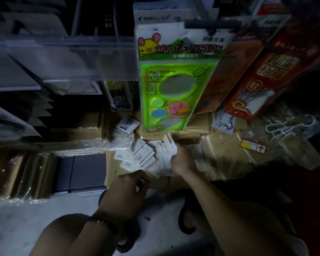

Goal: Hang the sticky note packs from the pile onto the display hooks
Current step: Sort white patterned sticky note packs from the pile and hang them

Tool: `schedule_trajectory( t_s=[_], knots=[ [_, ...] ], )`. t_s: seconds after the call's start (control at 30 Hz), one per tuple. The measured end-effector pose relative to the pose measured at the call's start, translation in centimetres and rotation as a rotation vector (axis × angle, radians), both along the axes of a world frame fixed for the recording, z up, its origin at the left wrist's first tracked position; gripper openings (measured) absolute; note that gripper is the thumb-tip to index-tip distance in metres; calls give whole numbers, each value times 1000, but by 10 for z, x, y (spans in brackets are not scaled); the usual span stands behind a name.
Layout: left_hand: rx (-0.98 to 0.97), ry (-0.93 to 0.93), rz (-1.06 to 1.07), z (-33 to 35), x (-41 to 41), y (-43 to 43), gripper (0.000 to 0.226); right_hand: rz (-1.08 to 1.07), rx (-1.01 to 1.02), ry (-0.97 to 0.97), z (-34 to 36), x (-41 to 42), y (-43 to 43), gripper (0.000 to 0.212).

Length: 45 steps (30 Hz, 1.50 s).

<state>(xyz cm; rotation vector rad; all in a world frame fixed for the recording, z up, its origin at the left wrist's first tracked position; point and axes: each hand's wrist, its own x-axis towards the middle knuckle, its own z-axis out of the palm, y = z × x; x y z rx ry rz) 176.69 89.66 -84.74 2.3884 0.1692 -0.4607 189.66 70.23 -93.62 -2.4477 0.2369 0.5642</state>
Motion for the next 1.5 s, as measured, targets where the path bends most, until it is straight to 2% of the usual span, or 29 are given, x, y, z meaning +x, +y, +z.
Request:
schedule_trajectory(
  t_s=[0.1,0.17,0.23,0.33,0.37,0.43,0.53,0.7,0.83,0.97,1.17,1.23,1.3,1.37,1.5],
  knots=[
    [-55,-34,57,3,2,-1,12,-77,191,-19,28,3,-7,43],
    [-158,-39,147,6,3,-2,21,-119,347,-19,49,-9,-10,38],
    [-272,-47,262,12,4,-6,37,-177,506,-11,70,-27,-13,35],
    [-439,-29,370,22,0,-16,75,-257,711,33,95,-64,-15,35],
    [-502,-28,382,26,-3,-20,78,-259,752,34,100,-78,-15,37],
    [-581,-12,345,34,-10,-30,65,-241,822,37,111,-103,-17,39],
    [-685,9,293,45,-24,-37,61,-218,913,-5,127,-131,-18,32],
    [-911,-4,299,63,-40,-43,45,-193,934,-137,150,-158,-20,24],
    [-1122,74,483,76,-44,-47,31,-277,958,-146,171,-165,-23,21],
    [-1130,59,442,103,-57,-49,33,-319,981,-202,201,-169,-27,28],
    [-1112,-128,393,164,-72,-52,40,-211,868,-519,257,-175,-19,28],
    [-1137,-176,400,190,-72,-50,42,-189,861,-574,281,-176,-19,39],
    [-1163,-198,381,219,-71,-46,42,-167,889,-606,308,-178,-21,62],
    [-1172,-223,334,249,-69,-42,43,-114,914,-647,338,-181,-23,71],
    [-1188,-270,275,306,-64,-36,43,7,928,-722,400,-176,-27,63]
  ],
)
